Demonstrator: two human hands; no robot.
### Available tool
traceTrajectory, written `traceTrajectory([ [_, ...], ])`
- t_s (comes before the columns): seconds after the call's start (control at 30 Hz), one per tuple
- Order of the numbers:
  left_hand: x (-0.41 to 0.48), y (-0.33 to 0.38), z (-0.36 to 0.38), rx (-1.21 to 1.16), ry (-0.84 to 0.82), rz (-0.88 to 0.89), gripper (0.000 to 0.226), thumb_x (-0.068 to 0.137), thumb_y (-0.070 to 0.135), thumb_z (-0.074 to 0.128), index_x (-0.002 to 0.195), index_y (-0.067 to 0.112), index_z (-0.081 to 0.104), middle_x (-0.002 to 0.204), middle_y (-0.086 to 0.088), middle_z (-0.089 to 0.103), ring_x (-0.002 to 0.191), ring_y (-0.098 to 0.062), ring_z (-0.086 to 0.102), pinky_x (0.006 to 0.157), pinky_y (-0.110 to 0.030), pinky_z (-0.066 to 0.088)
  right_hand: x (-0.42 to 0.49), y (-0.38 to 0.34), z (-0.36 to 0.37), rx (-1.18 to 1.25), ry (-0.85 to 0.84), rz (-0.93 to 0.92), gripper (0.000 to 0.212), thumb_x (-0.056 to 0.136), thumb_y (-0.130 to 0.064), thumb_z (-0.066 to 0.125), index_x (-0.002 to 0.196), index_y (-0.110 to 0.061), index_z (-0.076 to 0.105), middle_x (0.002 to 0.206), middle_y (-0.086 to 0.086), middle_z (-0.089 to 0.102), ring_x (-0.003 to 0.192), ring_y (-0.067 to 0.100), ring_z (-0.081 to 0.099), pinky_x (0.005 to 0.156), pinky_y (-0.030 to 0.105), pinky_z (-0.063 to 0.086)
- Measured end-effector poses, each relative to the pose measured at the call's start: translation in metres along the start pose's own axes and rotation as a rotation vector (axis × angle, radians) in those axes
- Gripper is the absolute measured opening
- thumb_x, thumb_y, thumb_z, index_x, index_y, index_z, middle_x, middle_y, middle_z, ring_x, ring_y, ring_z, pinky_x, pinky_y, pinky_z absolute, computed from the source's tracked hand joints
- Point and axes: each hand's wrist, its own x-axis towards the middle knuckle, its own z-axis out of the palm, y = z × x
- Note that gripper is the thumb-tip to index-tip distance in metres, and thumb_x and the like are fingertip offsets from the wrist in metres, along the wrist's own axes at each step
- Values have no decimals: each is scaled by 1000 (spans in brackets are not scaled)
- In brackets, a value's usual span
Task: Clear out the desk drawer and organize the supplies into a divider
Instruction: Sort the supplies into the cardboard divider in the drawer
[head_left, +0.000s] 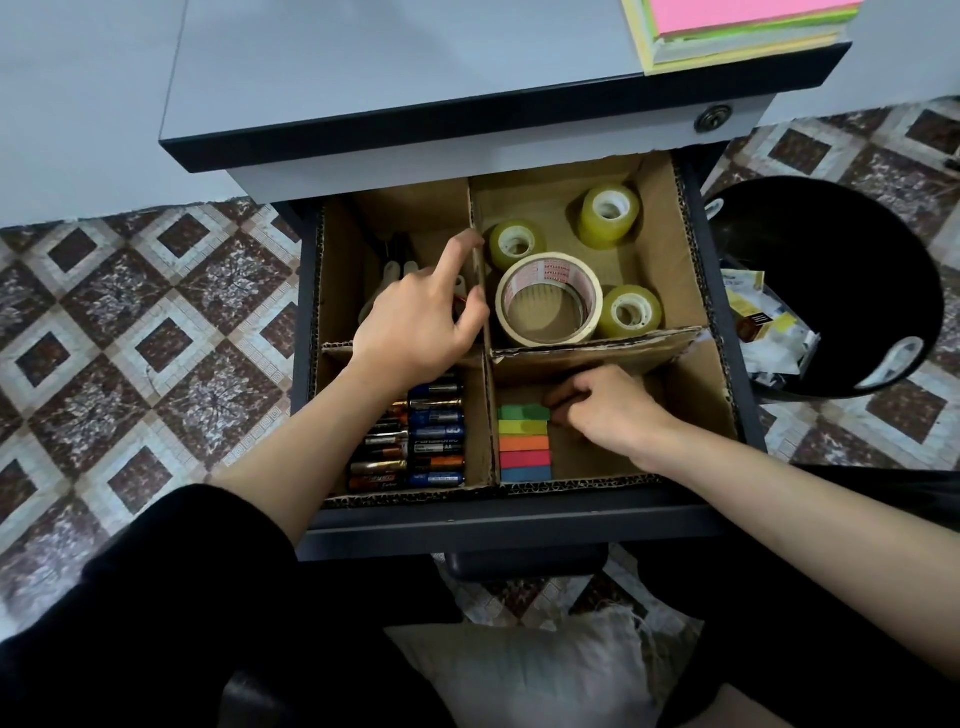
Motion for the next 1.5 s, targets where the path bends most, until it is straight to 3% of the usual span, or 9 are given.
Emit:
traceTrajectory([
  [0.43,1,-1,1,-10,-2,7,46,96,24,41,140,14,31,50,12,41,45,-4,43,48,-22,33,3,0,0,32,21,-12,21,86,-3,52,99,-11,68,100,9,68,93,25,62,85,37,54],
  [0.6,0,0,0,-5,12,19,49,93,29,37,139,13,33,50,14,39,44,-2,41,47,-20,33,-4,-4,-6,-270,40,-213,25,88,-8,55,110,-12,67,95,3,65,89,20,59,74,22,46],
  [0.67,1,-1,1,-6,9,18,49,93,30,37,139,14,33,50,13,40,45,-3,42,48,-22,34,-4,-8,-5,-190,-59,-260,26,91,-7,53,113,-15,65,93,-3,63,90,14,58,75,16,44],
  [0.73,1,-2,1,-1,8,15,50,91,32,35,139,15,32,51,10,42,45,-4,44,49,-24,36,-2,-10,-3,-106,-195,-260,31,91,-4,51,118,-16,62,107,-2,63,103,14,58,87,19,46],
  [0.87,1,-2,2,1,11,23,52,91,34,33,139,15,32,51,9,43,45,-5,45,48,-24,36,-1,-16,-1,-155,-357,-229,41,91,-6,51,131,-17,49,93,-10,51,86,5,49,61,4,34],
  [0.97,1,-2,2,1,3,22,52,91,34,33,139,16,31,52,8,45,47,-7,47,53,-28,42,1,-16,3,-160,-379,-202,49,90,-8,55,137,-17,42,83,-13,44,74,0,43,56,8,30],
  [1.17,1,-1,1,4,-4,22,51,92,34,34,139,16,30,54,7,48,50,-14,52,57,-35,50,2,-16,5,-138,-386,-177,50,89,-9,58,136,-17,43,81,-8,51,71,4,50,57,17,37],
  [1.4,1,-1,1,9,-2,20,52,91,35,33,139,15,31,53,7,46,48,-11,49,54,-31,47,1,-15,6,-124,-380,-182,51,88,-7,58,136,-16,42,93,-3,52,72,4,50,60,18,40],
  [1.5,0,0,1,7,0,25,52,91,34,33,139,15,32,52,10,43,47,-7,46,53,-28,43,3,-14,6,-111,-381,-170,50,88,-7,59,134,-16,44,85,-4,55,73,8,53,62,20,42],
])
